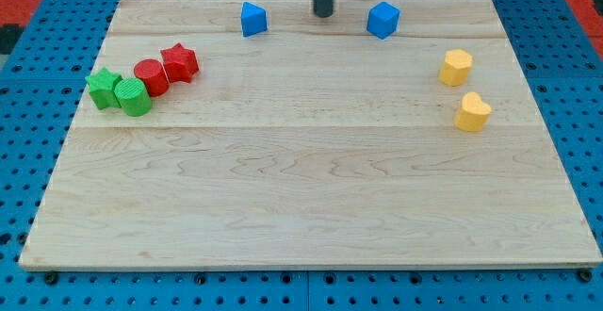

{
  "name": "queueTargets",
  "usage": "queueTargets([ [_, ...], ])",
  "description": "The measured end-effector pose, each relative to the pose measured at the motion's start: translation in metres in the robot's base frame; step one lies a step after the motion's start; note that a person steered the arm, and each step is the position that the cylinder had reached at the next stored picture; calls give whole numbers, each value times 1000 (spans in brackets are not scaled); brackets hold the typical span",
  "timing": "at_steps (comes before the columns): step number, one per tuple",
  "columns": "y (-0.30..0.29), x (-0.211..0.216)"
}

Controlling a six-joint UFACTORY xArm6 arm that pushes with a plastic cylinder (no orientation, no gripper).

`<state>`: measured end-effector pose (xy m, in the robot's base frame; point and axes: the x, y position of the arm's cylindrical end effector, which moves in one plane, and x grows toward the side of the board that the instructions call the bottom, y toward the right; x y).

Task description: Move the blue cube to the yellow hexagon

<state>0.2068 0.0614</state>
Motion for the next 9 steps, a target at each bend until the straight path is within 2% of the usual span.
queueTargets([
  [1,66,2],
  [3,58,129],
  [4,22,95],
  [5,-18,81],
  [6,-69,104],
  [7,18,144],
  [8,76,150],
  [9,31,121],
])
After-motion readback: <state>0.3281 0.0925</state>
